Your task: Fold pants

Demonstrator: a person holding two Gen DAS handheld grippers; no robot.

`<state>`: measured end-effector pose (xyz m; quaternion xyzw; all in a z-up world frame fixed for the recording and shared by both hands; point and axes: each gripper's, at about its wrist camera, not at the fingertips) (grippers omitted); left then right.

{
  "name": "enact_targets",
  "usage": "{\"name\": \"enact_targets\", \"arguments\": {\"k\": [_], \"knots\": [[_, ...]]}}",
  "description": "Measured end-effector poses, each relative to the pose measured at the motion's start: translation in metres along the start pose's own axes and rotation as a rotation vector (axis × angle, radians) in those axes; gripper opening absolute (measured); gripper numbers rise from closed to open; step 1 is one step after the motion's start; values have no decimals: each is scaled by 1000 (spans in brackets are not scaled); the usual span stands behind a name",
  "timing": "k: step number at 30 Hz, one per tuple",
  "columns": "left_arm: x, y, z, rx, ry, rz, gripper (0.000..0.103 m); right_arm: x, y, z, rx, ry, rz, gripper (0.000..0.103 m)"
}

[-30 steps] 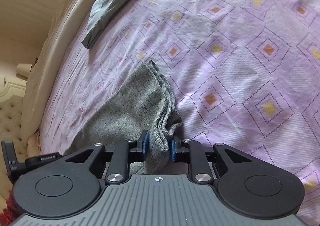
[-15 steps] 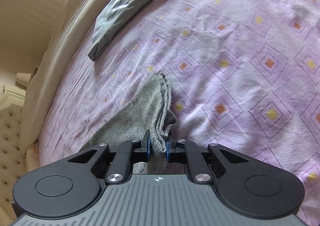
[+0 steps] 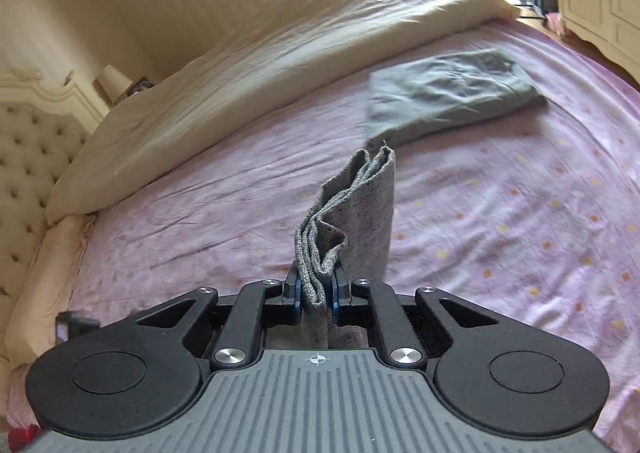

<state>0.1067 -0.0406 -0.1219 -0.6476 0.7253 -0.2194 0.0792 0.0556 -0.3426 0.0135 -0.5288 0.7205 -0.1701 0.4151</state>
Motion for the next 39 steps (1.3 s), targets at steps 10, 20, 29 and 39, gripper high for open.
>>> {"name": "enact_targets", "arguments": {"k": [10, 20, 29, 39], "knots": [[-122, -3, -11, 5, -27, -109, 54, -163, 89, 82, -181, -215, -227, 13], [-185, 20, -9, -59, -93, -149, 54, -212, 190, 155, -354, -132, -355, 21], [-180, 12, -33, 29, -14, -186, 56, -198, 163, 105, -299, -219, -314, 29], [-120, 32, -2, -86, 14, 83, 56, -95, 121, 147, -321, 81, -158, 5]]}}
Point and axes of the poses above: each gripper's, at about its wrist camera, not at the fingertips, and z roughly the way its jaws point, x to its right, y to its underside, and after that the axes turned 8 degrees about x, right-handed
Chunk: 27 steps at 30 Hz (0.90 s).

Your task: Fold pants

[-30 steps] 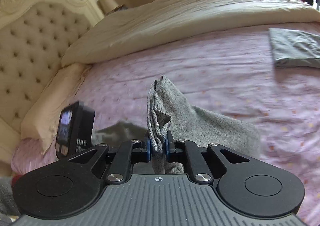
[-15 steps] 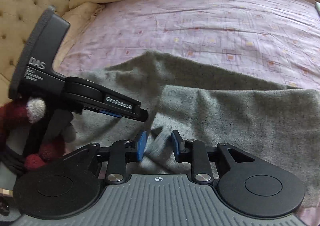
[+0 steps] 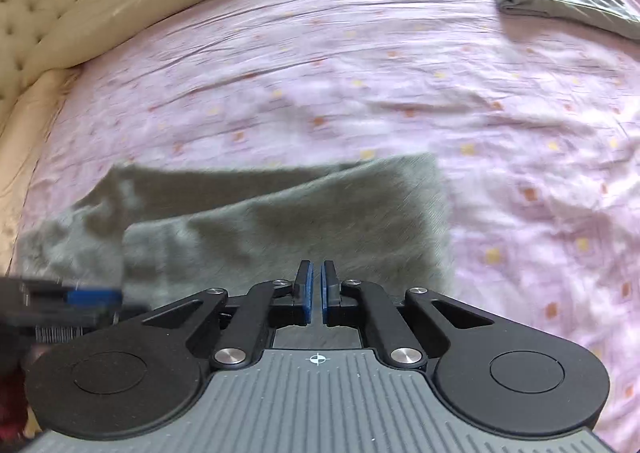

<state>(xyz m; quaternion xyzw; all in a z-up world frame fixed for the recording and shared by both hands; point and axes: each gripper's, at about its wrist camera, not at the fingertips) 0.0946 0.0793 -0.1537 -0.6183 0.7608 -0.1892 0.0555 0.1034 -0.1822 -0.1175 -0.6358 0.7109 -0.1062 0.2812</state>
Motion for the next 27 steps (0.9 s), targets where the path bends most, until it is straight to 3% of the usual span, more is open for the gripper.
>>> {"name": "enact_targets", "arguments": {"k": [5, 6, 9, 14, 18, 21, 27], "knots": [[3, 0, 6, 1, -81, -7, 66, 35, -30, 33, -43, 88, 29, 4], [3, 1, 5, 1, -95, -12, 66, 42, -33, 40, -62, 89, 34, 0], [4, 4, 0, 0, -134, -30, 66, 45, -31, 36, -58, 54, 18, 3], [5, 17, -18, 14, -184, -94, 62, 36, -4, -3, -40, -64, -72, 5], [7, 22, -43, 51, -204, -160, 61, 39, 25, -22, -92, -122, -117, 5], [11, 22, -60, 81, -227, -179, 61, 43, 44, -14, -163, -94, -178, 4], [18, 29, -93, 116, -289, -199, 61, 42, 51, -9, -141, -111, -224, 3]]}}
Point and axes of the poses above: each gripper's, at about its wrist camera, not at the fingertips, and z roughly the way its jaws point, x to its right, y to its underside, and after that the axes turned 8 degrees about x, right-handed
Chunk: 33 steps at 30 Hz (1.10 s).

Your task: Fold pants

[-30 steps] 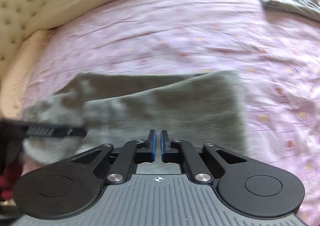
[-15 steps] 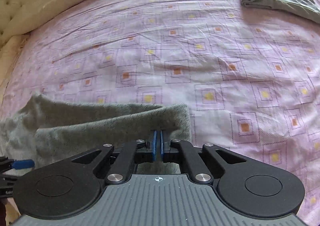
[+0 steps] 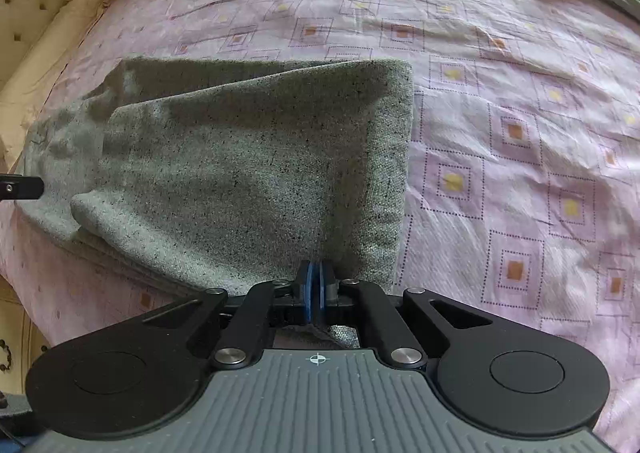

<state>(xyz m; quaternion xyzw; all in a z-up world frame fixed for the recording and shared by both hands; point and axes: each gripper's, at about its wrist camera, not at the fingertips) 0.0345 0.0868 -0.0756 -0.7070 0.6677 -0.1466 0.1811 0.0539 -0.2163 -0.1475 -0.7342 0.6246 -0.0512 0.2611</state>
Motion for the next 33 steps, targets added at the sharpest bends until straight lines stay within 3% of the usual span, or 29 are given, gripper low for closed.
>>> {"name": "enact_targets", "arguments": {"k": [10, 14, 21, 28, 33], "knots": [[-34, 33, -16, -7, -70, -107, 62, -4, 2, -7, 21, 28, 10, 5], [-56, 43, -13, -12, -90, -135, 62, -21, -1, -22, 89, 14, -6, 5], [-118, 46, -4, -7, -104, -168, 62, -84, -15, -19, 155, -78, -46, 5], [-201, 29, 11, 0, -99, -183, 62, -170, -43, 22, 130, -93, -96, 6], [-254, 11, 25, 9, -95, -173, 63, -212, -62, 57, 100, -52, -89, 6]]}}
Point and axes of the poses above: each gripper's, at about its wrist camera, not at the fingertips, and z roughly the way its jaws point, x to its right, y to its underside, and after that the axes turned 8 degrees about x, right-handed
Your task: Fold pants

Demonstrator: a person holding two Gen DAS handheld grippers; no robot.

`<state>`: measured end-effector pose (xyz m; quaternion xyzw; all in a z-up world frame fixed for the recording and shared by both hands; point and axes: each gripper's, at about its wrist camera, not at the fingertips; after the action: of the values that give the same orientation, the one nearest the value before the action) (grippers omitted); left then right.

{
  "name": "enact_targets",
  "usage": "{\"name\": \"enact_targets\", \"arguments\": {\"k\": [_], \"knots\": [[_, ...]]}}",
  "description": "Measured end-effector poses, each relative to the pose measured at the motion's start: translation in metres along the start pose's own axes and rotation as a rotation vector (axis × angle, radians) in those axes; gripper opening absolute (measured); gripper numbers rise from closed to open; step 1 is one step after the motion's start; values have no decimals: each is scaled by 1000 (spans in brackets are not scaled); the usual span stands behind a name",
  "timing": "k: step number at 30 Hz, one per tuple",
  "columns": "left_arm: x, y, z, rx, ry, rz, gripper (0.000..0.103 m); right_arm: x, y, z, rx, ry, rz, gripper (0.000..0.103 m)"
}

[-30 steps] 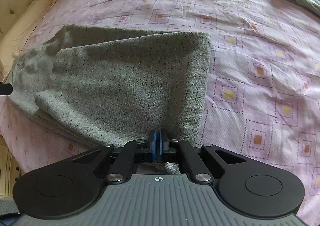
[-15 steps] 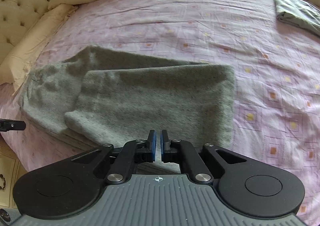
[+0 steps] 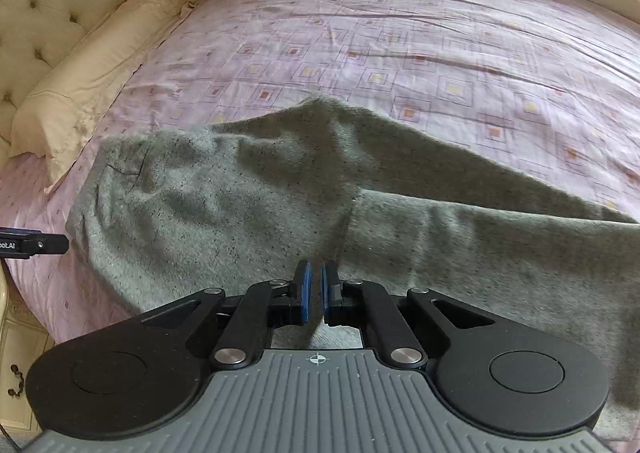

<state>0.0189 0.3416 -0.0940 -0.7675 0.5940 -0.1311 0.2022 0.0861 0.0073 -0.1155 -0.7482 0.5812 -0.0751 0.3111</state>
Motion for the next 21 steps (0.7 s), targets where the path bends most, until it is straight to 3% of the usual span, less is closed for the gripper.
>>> {"name": "enact_targets", "arguments": {"k": [7, 11, 15, 16, 21], "knots": [[-39, -28, 36, -13, 57, 8, 70, -26, 27, 33, -185, 83, 25, 6], [-37, -33, 61, -54, 114, 66, 73, -30, 35, 29, -178, 113, 62, 7], [-28, -27, 85, -116, 157, 135, 85, -34, 32, 30, -195, 136, 73, 7], [-27, -25, 90, -125, 173, 139, 92, -35, 32, 31, -197, 142, 75, 7], [-29, -21, 106, -134, 225, 115, 103, -34, 31, 31, -203, 156, 97, 7]]}}
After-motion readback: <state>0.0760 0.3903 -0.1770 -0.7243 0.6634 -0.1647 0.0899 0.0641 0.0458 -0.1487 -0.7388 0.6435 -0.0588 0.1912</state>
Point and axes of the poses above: each gripper's, at about its wrist camera, not at the fingertips, and z roughly the way its jaws point, x to its right, y to its underside, and after that the axes turned 8 degrees about x, right-handed
